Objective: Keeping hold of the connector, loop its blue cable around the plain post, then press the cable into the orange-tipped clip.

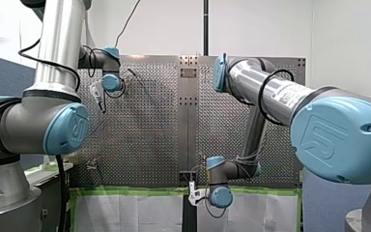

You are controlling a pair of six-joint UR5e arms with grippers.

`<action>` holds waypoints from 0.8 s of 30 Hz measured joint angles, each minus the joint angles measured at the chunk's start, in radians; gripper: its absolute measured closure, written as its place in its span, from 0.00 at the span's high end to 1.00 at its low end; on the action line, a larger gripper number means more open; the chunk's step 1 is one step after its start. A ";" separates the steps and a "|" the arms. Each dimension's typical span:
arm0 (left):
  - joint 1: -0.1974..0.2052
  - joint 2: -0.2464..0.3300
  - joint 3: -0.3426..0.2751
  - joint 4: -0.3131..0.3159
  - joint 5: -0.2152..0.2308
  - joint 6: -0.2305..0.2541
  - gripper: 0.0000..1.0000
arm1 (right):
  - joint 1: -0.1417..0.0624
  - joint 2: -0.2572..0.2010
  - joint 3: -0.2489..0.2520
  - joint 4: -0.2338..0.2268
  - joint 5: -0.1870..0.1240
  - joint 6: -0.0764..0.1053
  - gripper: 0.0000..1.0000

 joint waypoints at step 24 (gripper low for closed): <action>0.000 0.000 0.000 0.000 0.001 0.000 1.00 | -0.078 0.157 0.000 -0.019 0.051 0.014 0.00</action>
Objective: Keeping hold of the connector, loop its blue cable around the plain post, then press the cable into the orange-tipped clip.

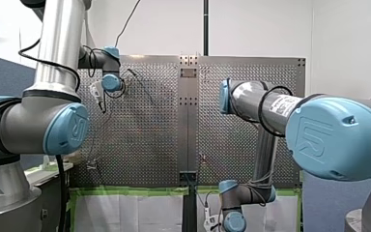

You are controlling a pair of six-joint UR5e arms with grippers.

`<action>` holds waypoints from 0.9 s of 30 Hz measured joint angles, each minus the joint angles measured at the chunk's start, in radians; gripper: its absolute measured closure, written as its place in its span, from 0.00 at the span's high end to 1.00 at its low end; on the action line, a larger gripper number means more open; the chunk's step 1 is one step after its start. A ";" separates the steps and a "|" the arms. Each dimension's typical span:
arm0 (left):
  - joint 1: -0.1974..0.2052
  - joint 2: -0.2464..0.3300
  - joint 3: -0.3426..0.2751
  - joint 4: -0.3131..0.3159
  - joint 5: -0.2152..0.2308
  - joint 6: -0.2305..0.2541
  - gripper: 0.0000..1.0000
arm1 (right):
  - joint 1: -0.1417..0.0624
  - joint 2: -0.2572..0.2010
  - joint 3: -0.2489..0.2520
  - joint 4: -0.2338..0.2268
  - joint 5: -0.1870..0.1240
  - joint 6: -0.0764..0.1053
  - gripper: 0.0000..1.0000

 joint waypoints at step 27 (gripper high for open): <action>-0.001 0.000 0.000 -0.003 0.000 0.000 1.00 | 0.003 -0.192 0.151 -0.148 0.010 -0.019 0.00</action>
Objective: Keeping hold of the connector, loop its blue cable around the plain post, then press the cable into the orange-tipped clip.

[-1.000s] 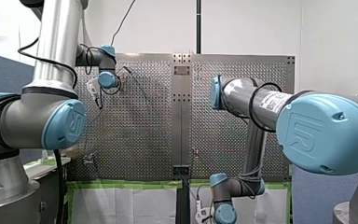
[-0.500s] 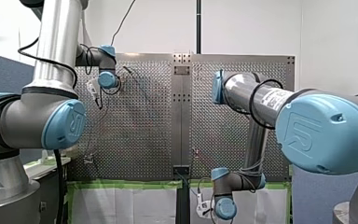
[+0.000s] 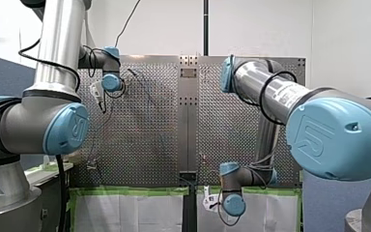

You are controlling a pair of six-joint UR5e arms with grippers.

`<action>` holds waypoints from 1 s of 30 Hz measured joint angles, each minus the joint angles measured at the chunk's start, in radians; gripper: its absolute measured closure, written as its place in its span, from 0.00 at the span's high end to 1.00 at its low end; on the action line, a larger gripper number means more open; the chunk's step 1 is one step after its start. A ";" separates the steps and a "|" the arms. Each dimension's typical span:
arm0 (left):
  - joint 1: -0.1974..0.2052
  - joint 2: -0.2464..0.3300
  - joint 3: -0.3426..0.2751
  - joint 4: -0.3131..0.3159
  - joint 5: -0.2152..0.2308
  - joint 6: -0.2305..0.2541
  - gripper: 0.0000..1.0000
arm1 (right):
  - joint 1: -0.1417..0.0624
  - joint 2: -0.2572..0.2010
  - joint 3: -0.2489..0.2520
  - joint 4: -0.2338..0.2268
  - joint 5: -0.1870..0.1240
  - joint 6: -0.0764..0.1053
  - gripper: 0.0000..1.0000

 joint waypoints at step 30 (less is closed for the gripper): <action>0.000 0.000 0.000 -0.011 -0.006 -0.013 1.00 | -0.004 -0.170 0.195 -0.170 -0.009 0.002 0.00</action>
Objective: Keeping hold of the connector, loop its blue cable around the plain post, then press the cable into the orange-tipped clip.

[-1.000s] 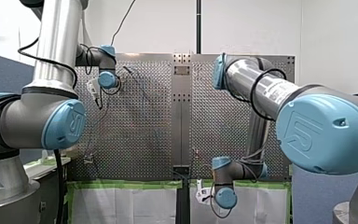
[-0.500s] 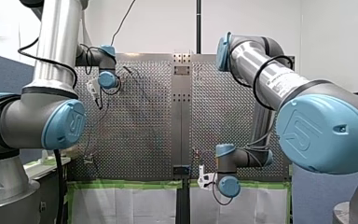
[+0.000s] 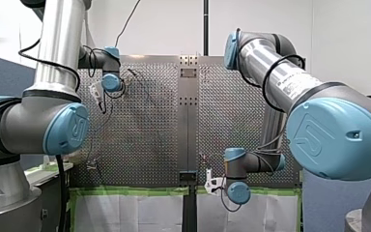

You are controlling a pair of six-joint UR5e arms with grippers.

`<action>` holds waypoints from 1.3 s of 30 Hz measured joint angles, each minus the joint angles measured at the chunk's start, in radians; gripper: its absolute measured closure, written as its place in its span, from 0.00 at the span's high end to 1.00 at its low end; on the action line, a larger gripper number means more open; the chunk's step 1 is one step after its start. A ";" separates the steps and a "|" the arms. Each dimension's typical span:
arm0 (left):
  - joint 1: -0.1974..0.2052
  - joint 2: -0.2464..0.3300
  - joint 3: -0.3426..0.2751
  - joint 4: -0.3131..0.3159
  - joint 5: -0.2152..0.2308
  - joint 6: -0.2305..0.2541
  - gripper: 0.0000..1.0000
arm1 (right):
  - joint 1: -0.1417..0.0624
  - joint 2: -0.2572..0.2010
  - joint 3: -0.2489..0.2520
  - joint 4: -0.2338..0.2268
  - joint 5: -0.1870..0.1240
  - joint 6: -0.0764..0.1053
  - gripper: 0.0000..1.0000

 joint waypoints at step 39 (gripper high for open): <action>0.027 0.001 0.000 -0.102 0.080 -0.138 1.00 | -0.070 -0.080 0.053 -0.023 -0.027 -0.027 0.00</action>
